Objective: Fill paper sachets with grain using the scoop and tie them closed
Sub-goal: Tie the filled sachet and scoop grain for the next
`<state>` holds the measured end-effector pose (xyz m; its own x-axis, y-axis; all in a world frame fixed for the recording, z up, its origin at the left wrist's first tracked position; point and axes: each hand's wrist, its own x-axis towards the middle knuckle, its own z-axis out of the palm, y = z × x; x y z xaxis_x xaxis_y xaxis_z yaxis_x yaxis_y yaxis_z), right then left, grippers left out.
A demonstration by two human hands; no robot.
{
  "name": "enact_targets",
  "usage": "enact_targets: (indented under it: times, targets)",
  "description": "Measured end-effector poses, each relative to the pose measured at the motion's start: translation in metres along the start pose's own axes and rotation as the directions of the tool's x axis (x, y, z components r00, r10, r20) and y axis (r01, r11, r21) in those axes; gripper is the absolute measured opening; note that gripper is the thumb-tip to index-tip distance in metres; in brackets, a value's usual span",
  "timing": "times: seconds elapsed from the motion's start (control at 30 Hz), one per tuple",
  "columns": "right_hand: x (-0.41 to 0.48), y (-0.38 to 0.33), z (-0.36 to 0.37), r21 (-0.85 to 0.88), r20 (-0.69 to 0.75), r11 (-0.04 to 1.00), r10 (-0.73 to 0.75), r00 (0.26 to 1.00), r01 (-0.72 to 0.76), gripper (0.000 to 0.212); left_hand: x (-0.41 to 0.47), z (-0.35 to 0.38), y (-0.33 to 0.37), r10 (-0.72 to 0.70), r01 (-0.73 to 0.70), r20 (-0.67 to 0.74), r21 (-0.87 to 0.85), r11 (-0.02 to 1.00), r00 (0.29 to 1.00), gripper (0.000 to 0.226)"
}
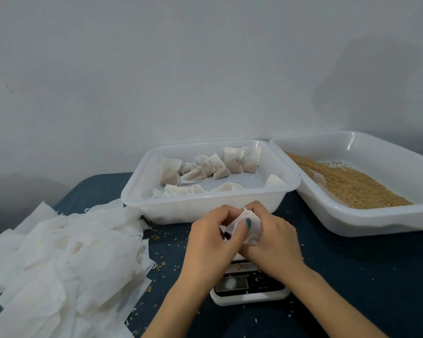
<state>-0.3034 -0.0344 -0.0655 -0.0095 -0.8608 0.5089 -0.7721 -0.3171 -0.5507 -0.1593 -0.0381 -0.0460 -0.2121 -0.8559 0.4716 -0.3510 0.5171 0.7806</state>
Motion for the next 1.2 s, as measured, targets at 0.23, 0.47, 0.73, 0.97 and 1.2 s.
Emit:
enact_targets:
  times: [0.23, 0.47, 0.73, 0.97, 1.2]
  targets:
    - [0.000, 0.009, 0.000, 0.465, 0.057, 0.884, 0.012, 0.998, -0.037, 0.042, 0.013, -0.011, -0.011, -0.105, 0.090, -0.078, -0.177, 0.980, 0.991, 0.014]
    - [0.004, 0.031, 0.001, 0.356, -0.093, 0.915, 0.235, 0.968, -0.188, 0.029, 0.012, -0.014, -0.029, -0.171, 0.179, -0.145, 0.044, 0.983, 0.975, 0.011]
    - [0.001, 0.035, 0.004, 0.314, -0.086, 0.921, 0.270, 0.959, -0.231, 0.033, 0.008, -0.021, -0.043, -0.255, 0.287, -0.195, 0.160, 0.944, 0.947, 0.016]
    - [0.001, 0.035, 0.002, 0.315, -0.082, 0.920, 0.269, 0.960, -0.231, 0.036, 0.007, -0.027, -0.045, -0.272, 0.316, -0.227, 0.190, 0.930, 0.935, 0.023]
    - [0.001, 0.032, 0.003, 0.352, -0.082, 0.908, 0.273, 0.959, -0.228, 0.039, 0.006, -0.029, -0.042, -0.244, 0.308, -0.245, 0.267, 0.913, 0.938, 0.022]
